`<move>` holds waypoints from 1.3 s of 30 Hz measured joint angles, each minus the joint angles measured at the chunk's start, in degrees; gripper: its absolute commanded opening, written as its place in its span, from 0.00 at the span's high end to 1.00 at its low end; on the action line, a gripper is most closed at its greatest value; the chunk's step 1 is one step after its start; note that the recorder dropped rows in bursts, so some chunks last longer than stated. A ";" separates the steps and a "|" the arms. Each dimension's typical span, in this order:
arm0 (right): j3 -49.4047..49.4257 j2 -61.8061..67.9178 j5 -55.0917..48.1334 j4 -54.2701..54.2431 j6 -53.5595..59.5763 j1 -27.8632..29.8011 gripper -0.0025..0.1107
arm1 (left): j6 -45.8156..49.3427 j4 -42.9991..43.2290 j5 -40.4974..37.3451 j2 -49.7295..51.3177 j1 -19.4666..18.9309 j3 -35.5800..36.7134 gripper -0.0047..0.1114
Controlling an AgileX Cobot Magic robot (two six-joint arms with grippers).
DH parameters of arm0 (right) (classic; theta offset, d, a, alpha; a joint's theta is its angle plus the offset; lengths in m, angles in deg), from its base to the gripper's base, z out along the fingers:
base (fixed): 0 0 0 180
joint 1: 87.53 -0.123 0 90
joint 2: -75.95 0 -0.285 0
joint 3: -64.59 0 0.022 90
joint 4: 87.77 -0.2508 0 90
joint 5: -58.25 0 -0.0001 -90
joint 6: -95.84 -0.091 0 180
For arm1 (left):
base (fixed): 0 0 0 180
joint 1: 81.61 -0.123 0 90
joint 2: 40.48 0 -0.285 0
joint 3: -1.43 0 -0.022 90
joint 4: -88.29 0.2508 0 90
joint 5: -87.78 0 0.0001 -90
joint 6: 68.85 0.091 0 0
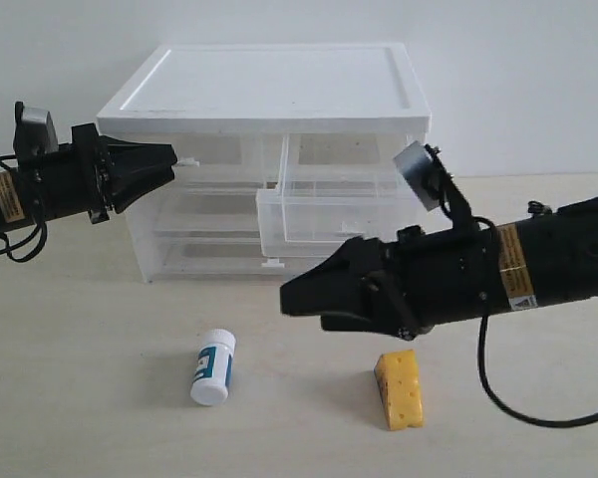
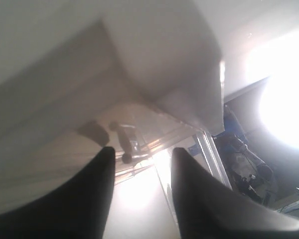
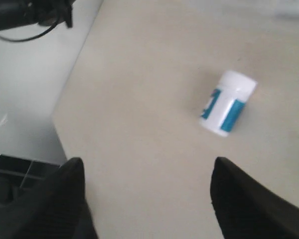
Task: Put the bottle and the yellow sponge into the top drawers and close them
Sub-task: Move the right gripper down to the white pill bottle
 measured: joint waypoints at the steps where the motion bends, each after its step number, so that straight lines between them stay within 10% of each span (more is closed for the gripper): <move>1: 0.00 0.00 0.69 0.47 -0.41 -1.85 0.42 | 0.00 0.00 0.00 0.00 0.00 0.00 0.65; 16: -5.73 1.64 -45.08 1.40 -3.94 -30.15 0.42 | -0.10 0.00 0.00 0.00 0.00 0.00 0.65; 39: -23.27 23.72 -54.93 0.50 -5.04 -32.14 0.42 | -0.10 0.00 0.00 0.00 0.00 0.00 0.65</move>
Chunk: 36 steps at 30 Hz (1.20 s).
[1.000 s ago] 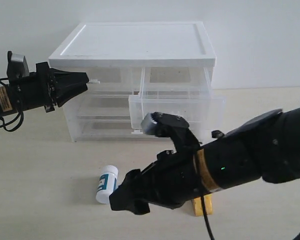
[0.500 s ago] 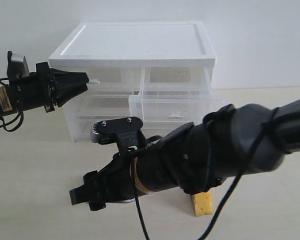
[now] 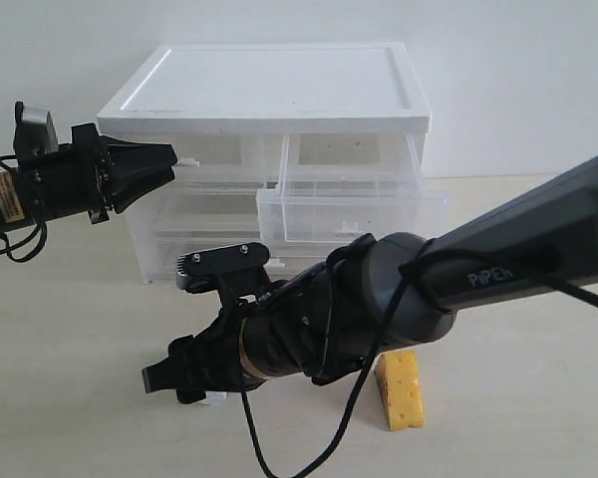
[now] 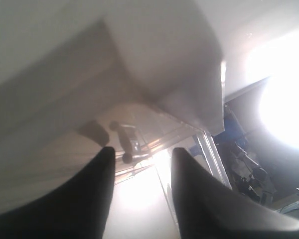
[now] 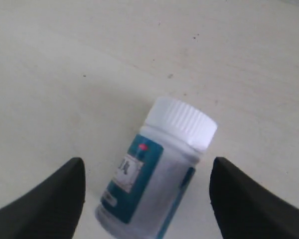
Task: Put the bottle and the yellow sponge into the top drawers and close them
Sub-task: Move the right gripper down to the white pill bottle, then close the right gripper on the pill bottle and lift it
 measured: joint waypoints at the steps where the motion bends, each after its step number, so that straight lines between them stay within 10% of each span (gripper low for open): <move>1: 0.00 0.41 0.30 0.00 0.00 0.00 0.43 | 0.00 0.00 0.00 0.00 0.00 0.00 0.65; 9: -0.13 1.67 3.45 0.00 0.89 0.00 0.98 | -0.03 0.00 0.00 0.00 0.00 0.00 0.65; 36: 17.66 -28.43 19.00 12.66 -1.94 -0.52 0.98 | -0.60 0.00 0.00 0.00 0.00 0.00 0.65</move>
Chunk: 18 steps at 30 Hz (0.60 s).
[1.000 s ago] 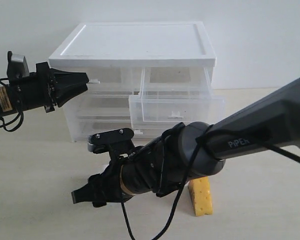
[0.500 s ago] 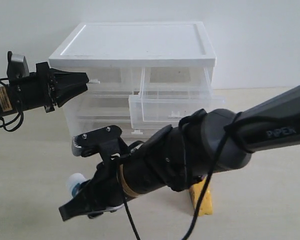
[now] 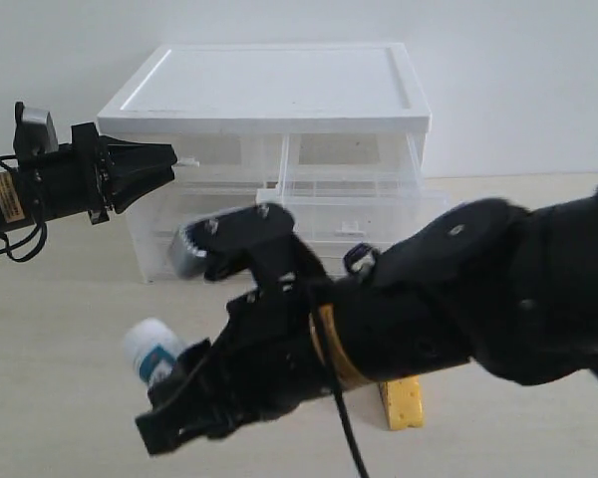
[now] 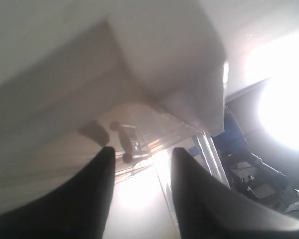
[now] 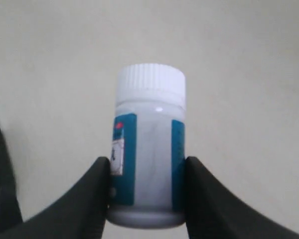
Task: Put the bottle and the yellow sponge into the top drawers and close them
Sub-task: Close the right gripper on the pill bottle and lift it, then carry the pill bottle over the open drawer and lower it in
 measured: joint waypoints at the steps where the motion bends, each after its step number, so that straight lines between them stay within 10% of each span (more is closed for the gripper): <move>1: 0.00 -1.69 -2.02 0.11 0.00 -0.03 0.98 | 0.00 0.00 0.00 0.00 0.00 0.00 0.65; 10: -2.22 -13.09 -49.85 -2.10 15.08 -0.03 0.98 | 0.00 0.00 0.00 0.00 0.00 0.00 0.65; 18: -11.98 -3.73 -49.36 -31.27 57.47 9.42 0.98 | 0.00 0.00 0.00 0.00 0.00 0.00 0.65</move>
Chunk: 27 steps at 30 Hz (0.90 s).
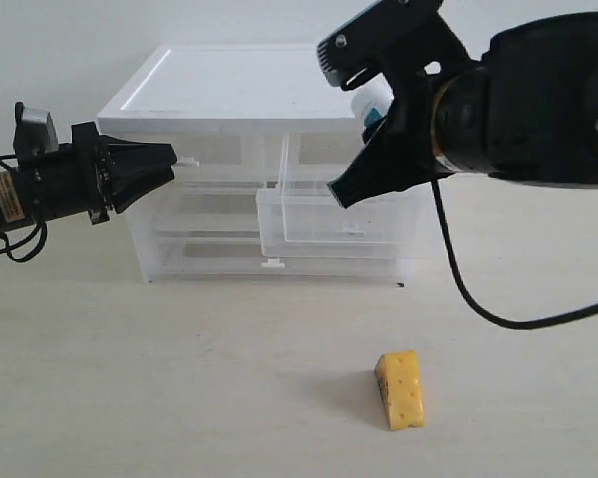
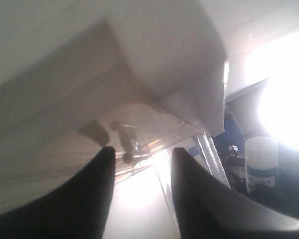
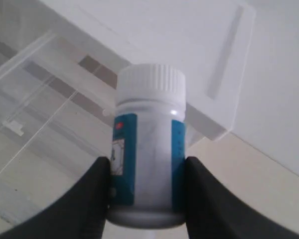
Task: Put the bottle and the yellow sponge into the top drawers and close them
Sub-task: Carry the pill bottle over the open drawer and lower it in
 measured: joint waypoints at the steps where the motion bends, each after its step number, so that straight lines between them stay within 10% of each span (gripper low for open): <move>1: -0.55 0.98 0.13 -1.31 1.15 0.23 0.98 | 0.00 0.00 0.00 0.00 0.00 0.00 0.65; 10: -4.80 8.59 5.55 -3.09 5.74 0.66 0.94 | 0.00 0.00 0.00 0.00 0.00 0.00 0.65; 15: -5.75 9.02 4.53 -3.35 5.74 0.66 0.53 | 0.00 0.00 0.00 0.00 0.00 0.00 0.65; 27: -9.03 7.27 4.14 -12.20 4.01 0.66 0.52 | 0.00 0.00 0.00 0.00 0.00 0.00 0.65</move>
